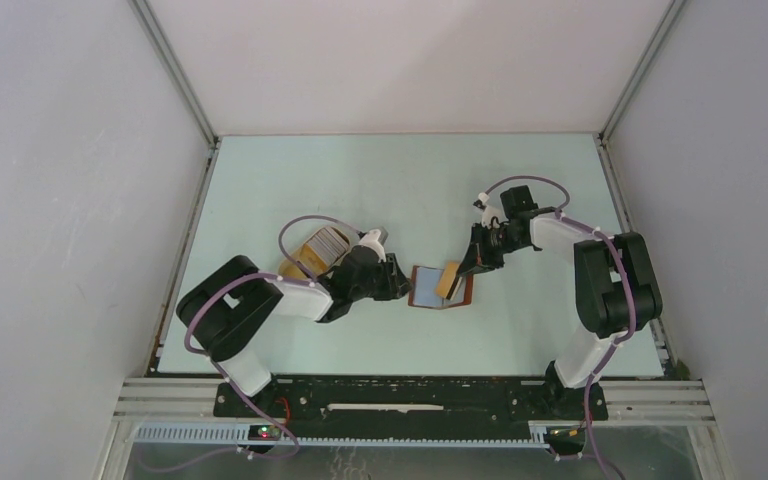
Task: Put the credit cards into the card holder
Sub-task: Insert the credit card into the card holder.
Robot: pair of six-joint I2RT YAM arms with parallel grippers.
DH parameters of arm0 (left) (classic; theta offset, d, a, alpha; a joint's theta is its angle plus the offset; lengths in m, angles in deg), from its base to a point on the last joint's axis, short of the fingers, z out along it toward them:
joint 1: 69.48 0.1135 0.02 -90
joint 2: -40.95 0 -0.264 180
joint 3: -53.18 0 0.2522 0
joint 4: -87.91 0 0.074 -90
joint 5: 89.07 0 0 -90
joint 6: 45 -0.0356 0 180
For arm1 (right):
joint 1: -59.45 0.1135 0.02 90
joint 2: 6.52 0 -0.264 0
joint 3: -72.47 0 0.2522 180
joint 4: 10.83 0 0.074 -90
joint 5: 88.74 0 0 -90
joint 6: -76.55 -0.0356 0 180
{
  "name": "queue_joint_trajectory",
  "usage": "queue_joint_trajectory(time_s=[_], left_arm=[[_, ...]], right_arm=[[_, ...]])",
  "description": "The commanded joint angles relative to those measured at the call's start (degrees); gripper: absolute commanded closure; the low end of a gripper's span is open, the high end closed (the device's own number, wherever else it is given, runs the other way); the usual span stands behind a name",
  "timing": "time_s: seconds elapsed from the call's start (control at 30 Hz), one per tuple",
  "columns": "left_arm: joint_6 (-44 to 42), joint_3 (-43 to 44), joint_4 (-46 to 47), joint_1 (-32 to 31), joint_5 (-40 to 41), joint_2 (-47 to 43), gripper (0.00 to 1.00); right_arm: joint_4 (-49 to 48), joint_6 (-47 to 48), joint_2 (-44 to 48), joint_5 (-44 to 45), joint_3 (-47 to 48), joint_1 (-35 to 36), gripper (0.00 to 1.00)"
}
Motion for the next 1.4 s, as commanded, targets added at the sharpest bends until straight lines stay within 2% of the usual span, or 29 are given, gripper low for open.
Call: queue_joint_trajectory(time_s=[0.0,0.23,0.43,0.63,0.8,1.0,1.1,1.2,1.37], left_arm=[[-0.7,1.8,-3.4,-0.6,2.2,-2.0,0.58],[-5.2,4.7,-10.5,-0.7,7.3,-7.4,0.52],[-10.4,5.0,-15.4,-0.7,14.6,-16.6,0.51],[-16.1,6.0,-16.7,-0.7,19.8,-25.4,0.51],[-16.1,3.5,-14.3,-0.7,22.3,-30.8,0.51],[-17.6,1.1,-12.1,-0.7,21.9,-34.6,0.48],[-17.2,0.8,-11.9,-0.6,21.6,-35.2,0.39],[-14.4,-0.4,-11.2,0.3,19.2,-36.2,0.16],[-11.9,-3.7,-8.5,2.4,8.4,-36.3,0.14]], right_arm=[[-0.5,0.1,0.4,1.9,-0.5,-0.4,1.0],[-1.1,-0.9,0.6,3.8,-0.6,-0.7,1.0],[-2.1,-0.8,2.4,7.4,-0.1,-0.2,1.0],[-2.1,-0.9,3.5,8.6,-0.1,1.2,1.0],[-2.1,-0.7,4.1,8.5,-0.1,1.5,1.0],[-1.5,-0.5,3.5,7.1,-0.1,0.4,1.0],[-1.4,0.1,4.1,7.3,-0.1,0.4,1.0],[-1.1,1.1,4.6,6.9,-0.1,0.5,1.0],[-1.1,2.4,5.7,6.7,-0.1,1.2,1.0]])
